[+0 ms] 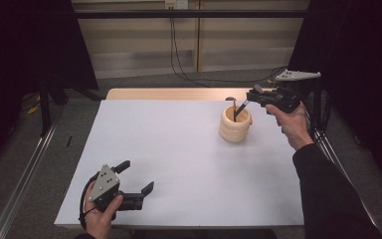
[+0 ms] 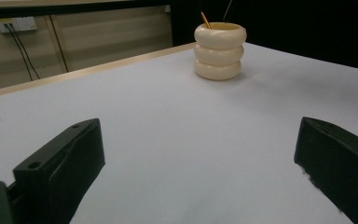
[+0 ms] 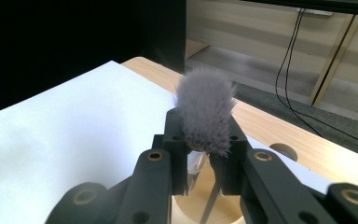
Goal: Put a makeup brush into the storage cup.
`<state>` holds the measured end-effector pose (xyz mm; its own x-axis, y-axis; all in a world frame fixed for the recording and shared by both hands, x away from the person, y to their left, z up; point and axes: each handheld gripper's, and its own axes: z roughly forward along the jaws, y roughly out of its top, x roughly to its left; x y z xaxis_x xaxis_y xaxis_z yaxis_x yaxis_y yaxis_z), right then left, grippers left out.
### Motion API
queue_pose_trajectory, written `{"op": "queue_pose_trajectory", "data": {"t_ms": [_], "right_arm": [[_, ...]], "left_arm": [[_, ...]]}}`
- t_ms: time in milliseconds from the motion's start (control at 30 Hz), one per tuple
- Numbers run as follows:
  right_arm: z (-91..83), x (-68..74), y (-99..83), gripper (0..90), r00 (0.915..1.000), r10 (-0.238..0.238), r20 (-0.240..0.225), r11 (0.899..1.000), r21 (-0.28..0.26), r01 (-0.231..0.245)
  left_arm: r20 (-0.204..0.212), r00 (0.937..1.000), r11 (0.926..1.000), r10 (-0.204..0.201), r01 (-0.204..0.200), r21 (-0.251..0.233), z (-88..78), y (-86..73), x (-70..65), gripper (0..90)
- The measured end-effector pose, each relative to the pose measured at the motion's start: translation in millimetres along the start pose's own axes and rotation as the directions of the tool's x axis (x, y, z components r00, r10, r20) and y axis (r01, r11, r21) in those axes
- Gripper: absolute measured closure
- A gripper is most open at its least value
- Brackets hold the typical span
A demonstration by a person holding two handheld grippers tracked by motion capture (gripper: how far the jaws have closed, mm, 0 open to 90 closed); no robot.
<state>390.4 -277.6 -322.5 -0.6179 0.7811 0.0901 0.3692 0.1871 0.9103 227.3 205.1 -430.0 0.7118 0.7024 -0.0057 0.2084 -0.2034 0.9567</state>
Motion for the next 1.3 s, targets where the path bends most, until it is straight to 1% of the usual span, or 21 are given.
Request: {"op": "queue_pose_trajectory", "data": {"t_ms": [67, 100, 167, 267, 333, 400, 433, 600, 667, 800, 867, 967, 1033, 1133, 1200, 1300], "right_arm": [[2.2, -1.3, -0.4, 78.0, 1.0, 0.004, 0.003, 1.0, 0.007, -0.004], [3.4, -2.2, -0.9, 78.0, 0.9999, 0.01, 0.005, 1.0, 0.005, -0.01], [6.2, -3.4, -3.2, 78.0, 0.9999, 0.011, 0.008, 1.0, 0.019, -0.011], [10.1, -3.7, -7.0, 78.0, 0.9999, 0.012, 0.01, 0.999, 0.033, -0.012], [12.5, -3.3, -8.1, 77.9, 0.9998, 0.015, 0.012, 0.999, 0.036, -0.015], [14.4, -2.8, -8.7, 78.0, 0.9999, 0.008, 0.011, 0.999, 0.042, -0.009], [16.0, -2.0, -9.1, 78.0, 0.9998, 0.014, 0.011, 0.999, 0.042, -0.015], [20.0, -2.8, -11.8, 78.0, 0.9999, 0.002, 0.014, 0.998, 0.057, -0.003], [21.6, -3.8, -14.0, 78.0, 0.9997, 0.011, 0.023, 0.998, 0.063, -0.012], [26.5, -7.1, -23.6, 77.9, 0.9994, 0.021, 0.027, 0.996, 0.083, -0.023], [27.7, -8.3, -26.2, 77.9, 0.9993, 0.029, 0.025, 0.996, 0.081, -0.031], [29.5, -8.4, -29.1, 77.9, 0.9991, 0.027, 0.033, 0.996, 0.088, -0.029], [30.7, -8.1, -31.8, 77.9, 0.9992, 0.031, 0.026, 0.995, 0.093, -0.033], [32.3, -8.5, -35.7, 77.9, 0.9991, 0.031, 0.03, 0.995, 0.098, -0.034], [35.2, -8.3, -41.7, 77.9, 0.999, 0.035, 0.029, 0.994, 0.105, -0.038], [37.3, -7.0, -44.0, 77.9, 0.999, 0.034, 0.029, 0.994, 0.107, -0.036]], "left_arm": [[0.007, 1.0, 1.0, -0.003, 0.003, -0.005, 0.1, -0.3, 0.4, 1.4], [0.004, 1.0, 1.0, 0.001, -0.001, -0.001, -0.2, -0.3, 0.6, 1.4], [0.006, 1.0, 1.0, 0.002, -0.002, -0.002, -0.2, -0.3, 0.7, 1.4], [0.001, 1.0, 1.0, -0.009, 0.009, 0.0, 0.2, -0.6, 0.4, 1.4], [0.0, 1.0, 1.0, -0.003, 0.003, 0.002, 0.2, -0.6, 1.3, 1.4], [0.001, 0.9999, 0.9999, -0.017, 0.017, -0.001, 0.4, -1.3, 2.0, 1.4], [-0.006, 0.9999, 0.9999, -0.014, 0.014, 0.005, -0.2, -1.4, 3.2, 1.4], [-0.007, 0.9999, 0.9999, -0.011, 0.011, 0.006, -0.4, -1.4, 3.3, 1.4], [-0.002, 0.9999, 0.9999, -0.011, 0.011, 0.003, -0.1, -1.5, 3.5, 1.5], [-0.011, 0.9998, 0.9999, -0.014, 0.014, 0.004, -0.4, -1.4, 3.6, 1.7], [-0.011, 0.9998, 0.9999, -0.014, 0.014, 0.005, -0.5, -1.6, 3.6, 1.7], [-0.009, 0.9999, 0.9999, -0.013, 0.013, 0.005, -0.5, -1.6, 3.7, 1.7], [-0.009, 0.9999, 0.9999, -0.013, 0.013, 0.005, -0.5, -1.6, 3.8, 1.7], [-0.009, 0.9999, 0.9999, -0.013, 0.013, 0.004, -0.4, -1.6, 3.7, 1.7], [-0.009, 0.9999, 0.9999, -0.011, 0.011, 0.006, -0.2, -1.6, 3.6, 1.7], [-0.008, 0.9999, 0.9999, -0.011, 0.011, 0.006, -0.1, -1.7, 3.7, 1.7]]}}
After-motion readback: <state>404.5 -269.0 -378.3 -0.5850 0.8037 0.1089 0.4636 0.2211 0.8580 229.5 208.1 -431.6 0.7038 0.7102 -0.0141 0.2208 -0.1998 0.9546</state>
